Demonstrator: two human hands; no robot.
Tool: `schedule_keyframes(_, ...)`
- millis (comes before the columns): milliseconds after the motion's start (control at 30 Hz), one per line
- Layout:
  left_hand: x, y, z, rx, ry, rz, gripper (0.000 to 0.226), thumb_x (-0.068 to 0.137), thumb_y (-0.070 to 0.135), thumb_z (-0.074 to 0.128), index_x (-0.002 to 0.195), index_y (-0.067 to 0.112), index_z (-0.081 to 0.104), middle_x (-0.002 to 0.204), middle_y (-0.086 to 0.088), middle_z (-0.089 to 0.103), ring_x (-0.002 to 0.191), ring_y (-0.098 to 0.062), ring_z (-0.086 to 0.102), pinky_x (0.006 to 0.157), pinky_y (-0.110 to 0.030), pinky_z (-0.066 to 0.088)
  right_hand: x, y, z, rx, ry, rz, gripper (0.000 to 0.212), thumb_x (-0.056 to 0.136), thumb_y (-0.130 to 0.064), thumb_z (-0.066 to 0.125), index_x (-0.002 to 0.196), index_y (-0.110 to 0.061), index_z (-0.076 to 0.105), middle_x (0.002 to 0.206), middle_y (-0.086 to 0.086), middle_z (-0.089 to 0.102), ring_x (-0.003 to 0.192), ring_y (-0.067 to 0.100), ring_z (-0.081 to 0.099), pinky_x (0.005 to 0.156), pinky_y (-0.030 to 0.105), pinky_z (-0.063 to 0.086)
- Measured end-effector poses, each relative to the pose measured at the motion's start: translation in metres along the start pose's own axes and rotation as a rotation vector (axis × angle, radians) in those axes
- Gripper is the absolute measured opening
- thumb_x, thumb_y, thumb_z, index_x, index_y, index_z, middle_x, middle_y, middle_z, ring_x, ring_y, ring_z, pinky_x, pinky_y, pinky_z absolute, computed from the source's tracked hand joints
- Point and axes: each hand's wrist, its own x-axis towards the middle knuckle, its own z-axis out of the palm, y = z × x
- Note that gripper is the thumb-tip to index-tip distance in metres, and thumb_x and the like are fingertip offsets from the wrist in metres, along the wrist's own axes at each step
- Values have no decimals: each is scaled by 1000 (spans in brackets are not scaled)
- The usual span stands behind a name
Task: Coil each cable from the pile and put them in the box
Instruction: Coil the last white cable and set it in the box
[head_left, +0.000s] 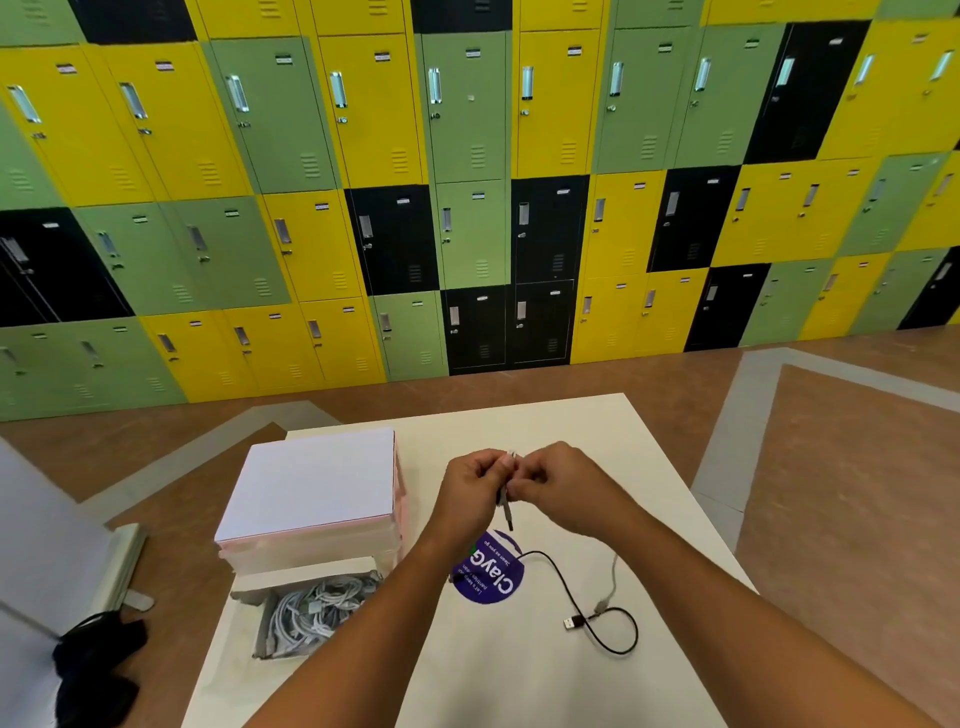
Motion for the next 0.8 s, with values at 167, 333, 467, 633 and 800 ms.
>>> schedule_keyframes(167,0,8,-3,62,-134,-74,35,107,15,43,89,2,70,66,-3,67,62,-17,65,74,-35,59,1,0,-12,-15,108,18,15,84,-29,78,74,-19,73,74,-6,69,75,12,64,68,33,52)
schedule_keyframes(333,-2,11,-8,166,-213,-115,40,106,12,41,78,7,69,61,-4,55,53,-14,52,61,-32,54,-1,2,-14,10,109,28,13,81,-25,80,76,-18,71,73,-6,68,69,7,61,60,23,44)
schedule_keyframes(467,-8,13,-12,-48,-261,-200,42,108,14,36,81,2,66,61,-3,44,53,-12,40,54,-24,45,2,6,-24,34,106,-12,3,89,-20,74,87,-19,73,84,-7,70,83,8,65,71,22,51)
schedule_keyframes(633,-3,15,-10,-368,-181,-229,36,108,18,38,81,6,59,62,-1,31,55,-12,27,51,-22,38,5,17,-25,34,130,-11,13,98,-26,63,96,-19,74,78,-4,68,69,6,58,63,22,43)
schedule_keyframes(800,6,21,-24,-823,11,-283,33,107,21,40,80,8,54,63,1,27,49,-7,27,45,-18,34,1,43,-24,142,142,104,16,99,-27,60,89,-21,71,70,-4,62,63,10,54,56,20,43)
